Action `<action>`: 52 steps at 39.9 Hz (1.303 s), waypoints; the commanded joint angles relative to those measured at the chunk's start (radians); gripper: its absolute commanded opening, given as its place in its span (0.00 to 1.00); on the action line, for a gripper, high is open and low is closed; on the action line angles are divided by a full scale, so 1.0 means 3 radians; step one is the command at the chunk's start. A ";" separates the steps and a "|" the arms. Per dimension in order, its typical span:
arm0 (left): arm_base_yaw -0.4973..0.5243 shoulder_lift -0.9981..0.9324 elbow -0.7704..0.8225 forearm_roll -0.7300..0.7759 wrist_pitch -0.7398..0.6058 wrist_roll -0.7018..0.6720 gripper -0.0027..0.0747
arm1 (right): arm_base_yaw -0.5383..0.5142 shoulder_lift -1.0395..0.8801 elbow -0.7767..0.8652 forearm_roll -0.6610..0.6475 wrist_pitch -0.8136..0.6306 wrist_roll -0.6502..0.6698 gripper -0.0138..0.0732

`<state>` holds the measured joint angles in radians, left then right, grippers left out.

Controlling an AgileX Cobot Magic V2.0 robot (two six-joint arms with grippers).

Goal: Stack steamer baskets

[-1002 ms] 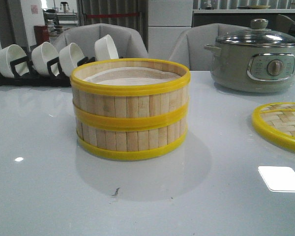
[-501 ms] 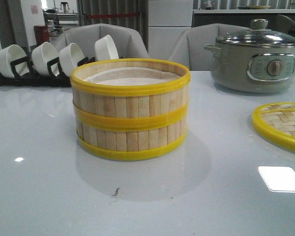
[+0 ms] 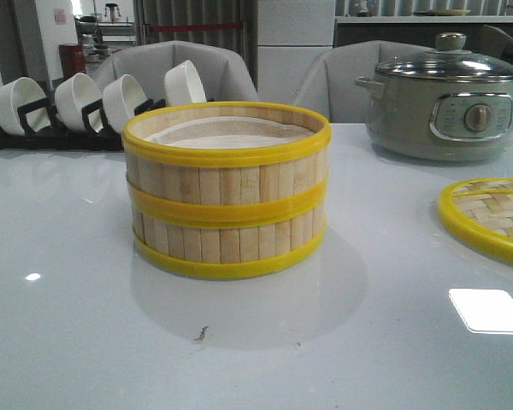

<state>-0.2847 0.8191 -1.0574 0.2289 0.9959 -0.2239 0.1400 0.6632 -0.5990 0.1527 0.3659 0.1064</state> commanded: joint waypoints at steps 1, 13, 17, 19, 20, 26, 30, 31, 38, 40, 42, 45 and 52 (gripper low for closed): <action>0.0009 -0.0020 0.0000 0.0036 -0.0311 -0.0035 0.15 | -0.0001 0.0013 -0.0134 -0.0010 -0.0245 -0.0028 0.75; 0.0009 -0.0020 0.0013 0.0026 -0.0393 -0.0035 0.15 | -0.0001 0.0013 -0.0134 -0.0010 -0.0238 -0.0028 0.75; 0.0009 -0.0020 0.0013 0.0032 -0.0393 -0.0035 0.15 | -0.0001 0.0013 -0.0134 -0.0010 -0.0234 -0.0028 0.75; 0.0009 -0.0020 0.0013 0.0032 -0.0382 -0.0035 0.15 | -0.0001 0.0013 -0.0134 -0.0003 -0.0231 -0.0028 0.75; 0.0009 -0.0020 0.0013 0.0032 -0.0382 -0.0035 0.15 | -0.0001 0.0013 -0.0134 0.0005 -0.0231 -0.0028 0.75; 0.0009 -0.0020 0.0013 0.0032 -0.0370 -0.0035 0.15 | -0.0001 0.0013 -0.0134 0.0005 -0.0216 -0.0028 0.75; 0.0009 -0.0020 0.0013 0.0039 -0.0392 -0.0035 0.15 | -0.0001 0.0013 -0.0134 0.0078 -0.0246 -0.0024 0.75; 0.0009 -0.0020 0.0013 0.0046 -0.0393 -0.0035 0.15 | -0.0001 0.0013 -0.0134 0.0096 -0.0249 -0.0024 0.75; 0.0009 -0.0020 0.0013 0.0046 -0.0393 -0.0035 0.15 | -0.0001 0.0013 -0.0134 0.0116 -0.0282 -0.0024 0.75; 0.0009 -0.0020 0.0013 0.0046 -0.0393 -0.0035 0.15 | -0.0001 0.0013 -0.0134 0.0116 -0.0282 -0.0024 0.75; 0.0009 -0.0020 0.0013 0.0046 -0.0393 -0.0035 0.15 | -0.0001 0.0013 -0.0134 0.0116 -0.0269 -0.0024 0.75; 0.0009 -0.0020 0.0013 0.0046 -0.0393 -0.0035 0.15 | -0.0001 0.0013 -0.0134 0.0116 -0.0250 -0.0024 0.75; 0.0009 -0.0020 0.0013 0.0046 -0.0393 -0.0035 0.15 | -0.0001 0.0172 -0.0130 0.0128 -0.0312 -0.0022 0.75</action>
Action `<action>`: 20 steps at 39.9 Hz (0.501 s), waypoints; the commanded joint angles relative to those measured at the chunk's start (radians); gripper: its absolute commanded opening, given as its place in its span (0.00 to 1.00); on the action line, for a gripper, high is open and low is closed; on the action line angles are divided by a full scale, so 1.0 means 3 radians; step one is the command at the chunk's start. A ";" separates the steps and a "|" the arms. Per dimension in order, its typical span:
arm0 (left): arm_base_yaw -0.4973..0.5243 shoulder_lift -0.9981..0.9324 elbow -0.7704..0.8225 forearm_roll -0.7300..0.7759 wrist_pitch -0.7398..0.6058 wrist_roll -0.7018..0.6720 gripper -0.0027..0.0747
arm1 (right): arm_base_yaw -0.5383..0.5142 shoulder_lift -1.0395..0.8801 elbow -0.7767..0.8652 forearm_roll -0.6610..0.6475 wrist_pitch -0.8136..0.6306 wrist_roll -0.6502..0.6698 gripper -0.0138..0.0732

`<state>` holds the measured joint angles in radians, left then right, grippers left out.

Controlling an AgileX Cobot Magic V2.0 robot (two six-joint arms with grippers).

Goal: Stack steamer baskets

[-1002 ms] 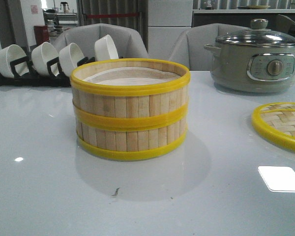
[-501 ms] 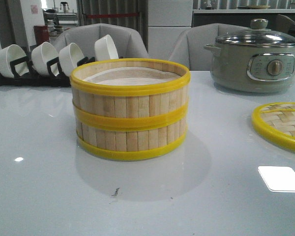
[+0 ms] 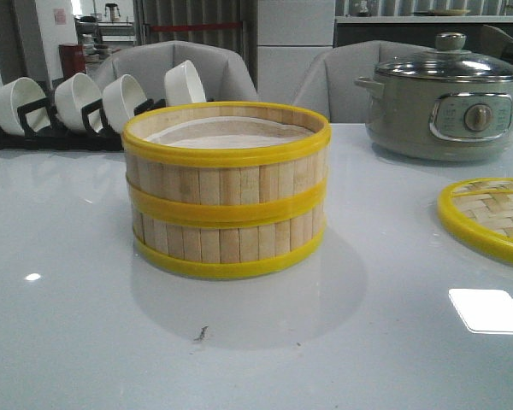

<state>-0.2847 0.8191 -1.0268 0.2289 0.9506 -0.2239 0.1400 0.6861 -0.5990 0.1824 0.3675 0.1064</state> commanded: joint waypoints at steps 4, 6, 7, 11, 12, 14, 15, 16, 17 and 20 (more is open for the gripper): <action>0.0009 -0.0020 -0.0089 0.0046 -0.0242 -0.0035 0.15 | -0.0001 0.0227 -0.0130 0.0031 -0.0331 -0.0022 0.75; 0.0009 -0.0020 -0.0089 0.0046 -0.0242 -0.0035 0.15 | -0.0001 0.0283 -0.0130 0.0031 -0.0338 -0.0022 0.75; 0.0009 -0.0020 -0.0089 0.0046 -0.0242 -0.0035 0.15 | -0.0001 0.0311 -0.0130 0.0031 -0.0342 -0.0022 0.75; 0.0009 -0.0020 -0.0089 0.0046 -0.0242 -0.0035 0.15 | -0.0001 0.0476 -0.0130 0.0031 -0.0400 -0.0022 0.75; 0.0009 -0.0020 -0.0089 0.0046 -0.0242 -0.0035 0.15 | -0.0001 0.0524 -0.0130 0.0031 -0.0426 -0.0022 0.75; 0.0009 -0.0020 -0.0089 0.0046 -0.0242 -0.0035 0.15 | -0.0001 0.0617 -0.0130 0.0031 -0.0483 -0.0022 0.75; 0.0009 -0.0020 -0.0089 0.0046 -0.0242 -0.0035 0.15 | -0.0001 0.0674 -0.0130 0.0031 -0.0534 -0.0022 0.75; 0.0009 -0.0020 -0.0089 0.0046 -0.0242 -0.0035 0.15 | -0.0001 0.0717 -0.0130 0.0031 -0.0567 -0.0022 0.75; 0.0009 -0.0020 -0.0089 0.0046 -0.0242 -0.0035 0.15 | -0.0001 0.0773 -0.0130 0.0031 -0.0595 -0.0022 0.75; 0.0009 -0.0020 -0.0089 0.0046 -0.0242 -0.0035 0.15 | -0.0001 0.0946 -0.0130 0.0031 -0.0603 -0.0022 0.75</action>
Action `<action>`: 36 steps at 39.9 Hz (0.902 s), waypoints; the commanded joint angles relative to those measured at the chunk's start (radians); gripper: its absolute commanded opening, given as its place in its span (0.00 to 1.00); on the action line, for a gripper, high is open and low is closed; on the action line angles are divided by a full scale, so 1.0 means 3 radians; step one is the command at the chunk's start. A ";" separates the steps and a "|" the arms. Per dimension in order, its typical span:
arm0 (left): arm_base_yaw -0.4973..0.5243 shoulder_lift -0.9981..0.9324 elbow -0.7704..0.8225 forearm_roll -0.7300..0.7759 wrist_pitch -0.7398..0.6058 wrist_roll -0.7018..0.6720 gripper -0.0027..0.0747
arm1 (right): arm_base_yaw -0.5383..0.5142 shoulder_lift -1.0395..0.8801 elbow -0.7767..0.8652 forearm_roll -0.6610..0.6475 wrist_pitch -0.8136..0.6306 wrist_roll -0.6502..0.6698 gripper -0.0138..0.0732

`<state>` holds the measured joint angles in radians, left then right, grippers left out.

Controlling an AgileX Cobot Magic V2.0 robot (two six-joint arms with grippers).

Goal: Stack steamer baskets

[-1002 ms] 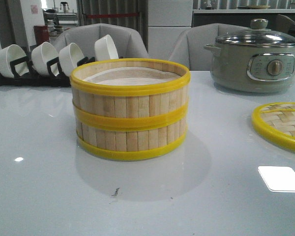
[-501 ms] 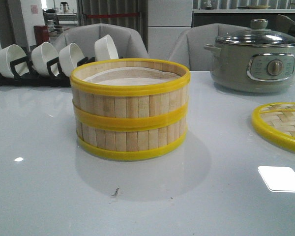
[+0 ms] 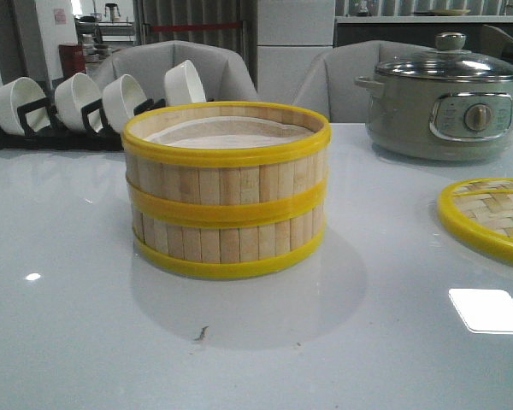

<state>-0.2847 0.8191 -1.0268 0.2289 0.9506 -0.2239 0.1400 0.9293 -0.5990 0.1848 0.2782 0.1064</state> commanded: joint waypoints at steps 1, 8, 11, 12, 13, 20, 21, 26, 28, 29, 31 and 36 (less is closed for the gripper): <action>0.0009 -0.0020 -0.0089 0.0046 -0.0242 -0.0035 0.15 | -0.0001 0.0186 -0.0130 0.0021 -0.0305 -0.0022 0.75; 0.0009 -0.0020 -0.0089 0.0046 -0.0242 -0.0035 0.15 | -0.0012 0.0601 -0.0175 -0.0061 -0.0361 -0.0025 0.75; 0.0009 -0.0020 -0.0089 0.0046 -0.0242 -0.0035 0.15 | -0.0052 0.0786 -0.0287 -0.0113 -0.0402 -0.0025 0.75; 0.0009 -0.0020 -0.0089 0.0046 -0.0242 -0.0035 0.15 | -0.0080 0.0862 -0.0349 -0.0113 -0.0383 -0.0025 0.75; 0.0009 -0.0020 -0.0089 0.0046 -0.0242 -0.0035 0.15 | -0.0107 0.0939 -0.0401 -0.0113 -0.0351 -0.0025 0.75; 0.0009 -0.0020 -0.0089 0.0046 -0.0242 -0.0035 0.15 | -0.0383 0.1397 -0.0935 -0.0116 0.0041 -0.0025 0.62; 0.0009 -0.0020 -0.0089 0.0046 -0.0242 -0.0035 0.15 | -0.0419 0.1445 -0.1017 -0.0116 0.0085 -0.0025 0.59; 0.0009 -0.0020 -0.0089 0.0046 -0.0242 -0.0035 0.15 | -0.0525 0.1667 -0.1266 -0.0139 0.0133 -0.0025 0.50; 0.0009 -0.0020 -0.0089 0.0046 -0.0242 -0.0035 0.15 | -0.0563 0.1734 -0.1327 -0.0168 0.0075 -0.0025 0.49; 0.0009 -0.0020 -0.0089 0.0046 -0.0242 -0.0035 0.15 | -0.0590 0.1772 -0.1349 -0.0186 0.0007 -0.0025 0.49; 0.0009 -0.0020 -0.0089 0.0046 -0.0242 -0.0035 0.15 | -0.0623 0.1802 -0.1357 -0.0206 -0.0097 -0.0025 0.49; 0.0009 -0.0020 -0.0089 0.0046 -0.0242 -0.0035 0.15 | -0.0688 0.1828 -0.1357 -0.0206 -0.0229 -0.0022 0.49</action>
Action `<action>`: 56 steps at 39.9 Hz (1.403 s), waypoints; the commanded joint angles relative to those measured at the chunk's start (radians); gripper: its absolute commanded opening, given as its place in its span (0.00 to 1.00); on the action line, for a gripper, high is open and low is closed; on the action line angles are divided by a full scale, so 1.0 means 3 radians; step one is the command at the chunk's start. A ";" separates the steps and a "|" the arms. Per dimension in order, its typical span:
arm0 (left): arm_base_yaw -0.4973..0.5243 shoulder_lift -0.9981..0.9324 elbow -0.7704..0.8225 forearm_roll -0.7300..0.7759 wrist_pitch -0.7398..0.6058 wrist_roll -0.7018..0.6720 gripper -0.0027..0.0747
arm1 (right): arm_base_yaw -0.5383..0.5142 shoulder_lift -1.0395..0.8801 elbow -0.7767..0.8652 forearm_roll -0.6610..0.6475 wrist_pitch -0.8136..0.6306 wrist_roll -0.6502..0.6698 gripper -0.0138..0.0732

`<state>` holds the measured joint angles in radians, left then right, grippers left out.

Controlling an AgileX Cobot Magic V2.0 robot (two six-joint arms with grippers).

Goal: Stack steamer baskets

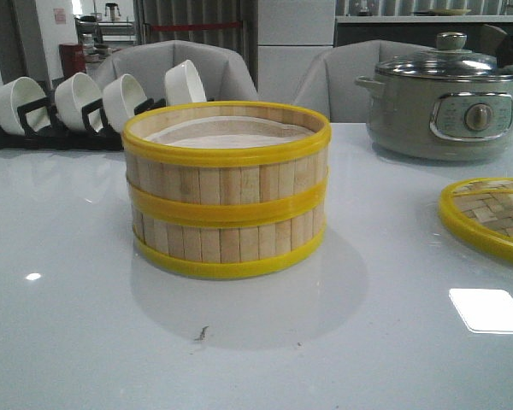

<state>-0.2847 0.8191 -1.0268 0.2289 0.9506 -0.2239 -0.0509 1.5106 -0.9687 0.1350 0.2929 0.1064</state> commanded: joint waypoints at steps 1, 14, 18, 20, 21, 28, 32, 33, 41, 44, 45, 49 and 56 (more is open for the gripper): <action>0.0009 -0.0020 -0.0089 0.0046 -0.0242 -0.0035 0.15 | -0.0057 -0.0110 -0.0125 -0.0040 -0.0278 -0.0022 0.49; 0.0009 -0.0020 -0.0089 0.0046 -0.0242 -0.0035 0.15 | -0.0072 0.0192 -0.0496 -0.0221 0.0410 -0.0025 0.49; 0.0009 -0.0020 -0.0089 0.0046 -0.0242 -0.0035 0.15 | -0.0072 0.0369 -0.0819 -0.0420 0.0773 -0.0025 0.49; 0.0009 -0.0020 -0.0089 0.0046 -0.0242 -0.0035 0.15 | -0.0081 0.0440 -0.0944 -0.0531 0.0914 -0.0025 0.49; 0.0009 -0.0020 -0.0089 0.0046 -0.0242 -0.0035 0.15 | -0.0098 0.0485 -0.1020 -0.0566 0.0993 -0.0025 0.49; 0.0009 -0.0020 -0.0089 0.0046 -0.0242 -0.0035 0.15 | -0.0168 0.0721 -0.1351 -0.0694 0.1234 -0.0022 0.49; 0.0009 -0.0020 -0.0089 0.0046 -0.0242 -0.0035 0.15 | -0.0205 0.0833 -0.1429 -0.0697 0.1280 -0.0022 0.49; 0.0009 -0.0020 -0.0089 0.0046 -0.0242 -0.0035 0.15 | -0.0210 0.0858 -0.1444 -0.0697 0.1293 -0.0022 0.49; 0.0009 -0.0020 -0.0089 0.0046 -0.0242 -0.0035 0.15 | -0.0216 0.1040 -0.1486 -0.0697 0.1342 -0.0022 0.49; 0.0009 -0.0020 -0.0089 0.0046 -0.0242 -0.0035 0.15 | -0.0216 0.1069 -0.1487 -0.0697 0.1332 -0.0022 0.49; 0.0009 -0.0020 -0.0089 0.0046 -0.0242 -0.0035 0.15 | -0.0216 0.1072 -0.1487 -0.0697 0.1323 -0.0022 0.50; 0.0009 -0.0020 -0.0089 0.0046 -0.0242 -0.0035 0.15 | -0.0216 0.1076 -0.1494 -0.0697 0.1271 -0.0022 0.56; 0.0009 -0.0020 -0.0089 0.0046 -0.0242 -0.0035 0.15 | -0.0216 0.1076 -0.1494 -0.0697 0.1136 -0.0015 0.64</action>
<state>-0.2847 0.8191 -1.0268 0.2289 0.9506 -0.2239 -0.1089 1.8864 -1.3822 -0.0569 0.6897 0.1064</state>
